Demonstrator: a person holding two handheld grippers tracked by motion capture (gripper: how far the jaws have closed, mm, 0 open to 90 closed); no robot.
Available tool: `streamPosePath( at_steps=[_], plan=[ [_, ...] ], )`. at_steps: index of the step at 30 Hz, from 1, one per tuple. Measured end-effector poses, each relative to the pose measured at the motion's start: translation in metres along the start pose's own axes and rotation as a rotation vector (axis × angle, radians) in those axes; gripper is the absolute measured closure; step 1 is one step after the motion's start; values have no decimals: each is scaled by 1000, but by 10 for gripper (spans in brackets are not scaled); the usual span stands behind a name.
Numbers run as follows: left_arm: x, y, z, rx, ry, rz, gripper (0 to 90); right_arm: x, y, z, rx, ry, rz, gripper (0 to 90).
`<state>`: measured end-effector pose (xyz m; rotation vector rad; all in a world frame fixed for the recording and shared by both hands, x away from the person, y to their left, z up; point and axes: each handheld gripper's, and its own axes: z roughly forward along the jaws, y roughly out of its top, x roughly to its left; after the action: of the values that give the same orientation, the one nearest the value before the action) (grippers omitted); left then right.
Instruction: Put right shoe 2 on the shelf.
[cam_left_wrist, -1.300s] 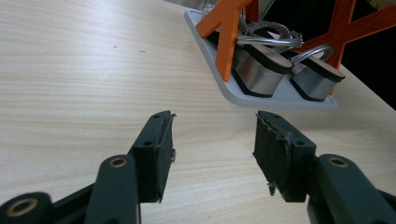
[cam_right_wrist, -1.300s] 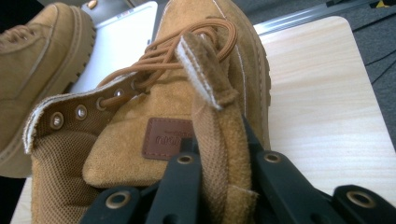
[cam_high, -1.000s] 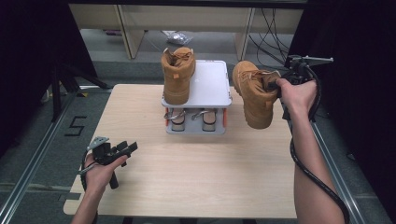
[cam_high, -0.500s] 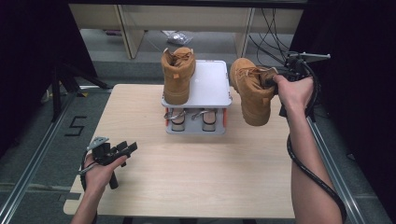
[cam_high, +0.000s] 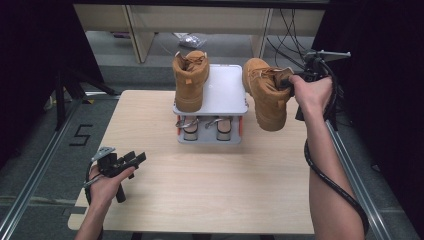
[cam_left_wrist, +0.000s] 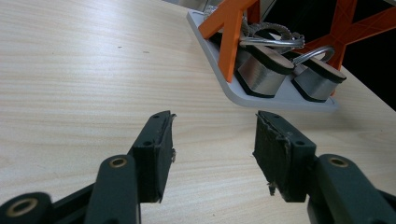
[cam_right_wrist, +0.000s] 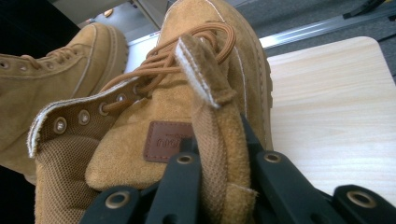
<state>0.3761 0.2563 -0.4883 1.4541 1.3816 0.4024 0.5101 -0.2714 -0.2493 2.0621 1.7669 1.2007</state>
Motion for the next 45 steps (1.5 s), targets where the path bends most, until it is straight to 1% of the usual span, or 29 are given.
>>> streamPosePath(
  at_steps=[2,5,6,8,10,11,12,14,16,17,19,21,22,23,26,29,30,31,33,35,36,37,39,40,41,42,43,44,45],
  plan=[
    [0,0,0,0,-1,0,462,3,1,0,1,2,4,845],
    [0,0,0,-7,-4,-4,462,6,2,1,-4,10,-12,844],
    [1,0,0,-9,-6,-6,462,8,2,1,2,16,4,844],
    [0,-1,-1,-7,-4,-5,462,10,3,2,-2,13,-5,844],
    [0,-1,-1,-7,-4,-5,462,11,4,3,2,15,4,844],
    [0,0,-1,-7,-4,-5,462,13,4,4,0,19,-7,844],
    [0,0,-1,-7,-3,-6,462,14,5,5,4,17,2,843],
    [0,0,-1,-7,-4,-6,462,15,5,7,2,22,-11,843],
    [0,0,0,-6,-5,-4,462,17,6,8,4,22,-10,843],
    [0,0,0,-7,-6,-3,462,19,6,9,6,32,5,843],
    [0,0,0,-3,-7,0,462,20,7,10,8,27,-5,843],
    [-1,0,0,-4,-9,-1,462,25,7,11,12,30,14,843],
    [-1,0,0,-5,-10,-3,462,24,8,11,10,26,-12,843],
    [-1,0,0,-5,-10,-3,462,25,8,12,9,35,-19,842],
    [-1,-1,0,-3,-6,-5,462,27,8,13,8,41,10,842],
    [-1,-2,0,1,-4,-6,462,33,9,15,13,35,4,842],
    [-1,-2,1,1,-4,-6,462,33,9,15,7,45,0,842],
    [-1,-2,1,1,-6,-5,462,35,9,16,14,27,-9,842],
    [-1,-2,1,-1,-8,-5,462,37,9,18,15,45,0,842],
    [-1,-2,1,0,-7,-6,462,38,9,20,17,40,-4,842],
    [-1,-2,1,0,-7,-6,462,40,9,22,19,47,17,842],
    [-1,-2,1,2,-5,-6,462,39,10,23,24,35,-19,841],
    [-1,-2,0,3,-6,-4,462,41,9,25,26,40,-10,841],
    [0,-3,0,3,-5,-5,462,42,10,27,34,35,-19,841],
    [0,-3,0,3,-5,-5,462,44,9,29,27,42,0,841],
    [0,-3,0,3,-5,-5,462,44,10,29,31,43,-2,841],
    [0,-3,0,3,-5,-5,462,46,9,31,28,45,15,841],
    [0,-3,0,3,-5,-5,462,47,10,32,28,55,10,841],
    [0,-3,0,2,-5,-5,462,47,10,33,30,41,-14,841]
  ],
)
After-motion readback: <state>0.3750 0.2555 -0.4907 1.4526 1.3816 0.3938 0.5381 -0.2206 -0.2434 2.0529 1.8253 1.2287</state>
